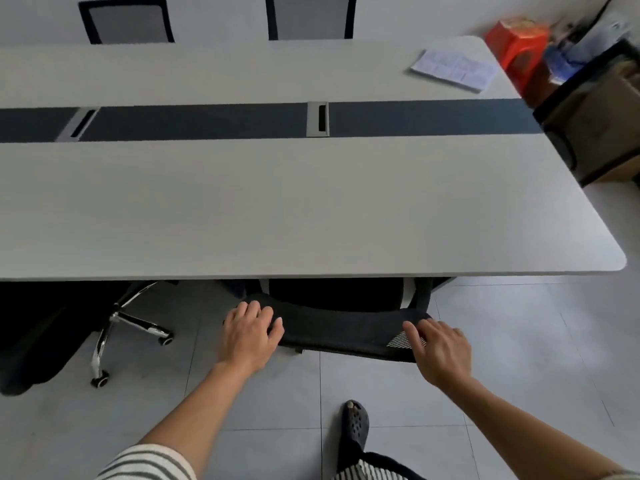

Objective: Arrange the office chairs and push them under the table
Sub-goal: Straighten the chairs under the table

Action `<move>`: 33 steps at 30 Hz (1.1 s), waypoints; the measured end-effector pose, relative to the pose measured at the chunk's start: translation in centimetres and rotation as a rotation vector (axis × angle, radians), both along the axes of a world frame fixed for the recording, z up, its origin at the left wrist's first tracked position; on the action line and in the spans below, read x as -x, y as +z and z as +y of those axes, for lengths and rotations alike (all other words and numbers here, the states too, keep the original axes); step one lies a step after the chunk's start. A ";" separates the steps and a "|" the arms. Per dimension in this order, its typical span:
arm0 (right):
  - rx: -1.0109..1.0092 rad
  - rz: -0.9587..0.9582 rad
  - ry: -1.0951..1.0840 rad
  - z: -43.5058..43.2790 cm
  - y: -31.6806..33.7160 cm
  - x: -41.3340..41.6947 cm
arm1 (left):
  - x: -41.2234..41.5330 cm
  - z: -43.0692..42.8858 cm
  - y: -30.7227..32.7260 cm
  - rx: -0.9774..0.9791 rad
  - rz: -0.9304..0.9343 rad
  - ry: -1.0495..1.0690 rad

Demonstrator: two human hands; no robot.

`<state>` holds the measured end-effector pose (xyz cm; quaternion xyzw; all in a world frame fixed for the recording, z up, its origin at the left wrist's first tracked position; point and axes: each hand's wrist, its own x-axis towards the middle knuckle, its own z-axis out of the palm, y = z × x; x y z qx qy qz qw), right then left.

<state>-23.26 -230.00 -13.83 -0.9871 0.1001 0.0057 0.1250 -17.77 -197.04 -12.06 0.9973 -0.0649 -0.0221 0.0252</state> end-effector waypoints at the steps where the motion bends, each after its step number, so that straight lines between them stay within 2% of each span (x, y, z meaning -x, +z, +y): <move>1: -0.001 -0.008 0.005 -0.9 0.0 -1.1 | -0.7 -0.8 0.0 -0.009 0.006 -0.003; 7: 0.058 -0.049 0.126 -4.8 -1.0 -3.3 | -0.9 -3.9 -0.2 -0.020 0.019 -0.006; 15: 0.063 -0.034 0.167 -4.7 -0.7 -3.3 | -0.5 -3.6 -0.1 0.026 0.045 0.013; 17: 0.067 0.025 0.147 -4.0 -0.2 -3.4 | -0.5 -2.9 0.2 0.106 0.076 0.034; 20: 0.025 0.171 0.063 -2.6 1.4 -3.9 | 0.2 -1.7 1.7 0.367 0.106 0.062; 23: -0.113 0.214 0.061 1.3 4.1 -4.1 | 3.2 0.8 4.1 0.580 0.076 0.106; 27: -0.422 0.185 0.134 11.8 7.0 -2.8 | 9.6 8.1 7.1 0.857 0.126 0.340; 33: -0.755 0.257 0.242 27.7 7.9 3.2 | 21.4 22.2 8.9 1.061 0.088 0.732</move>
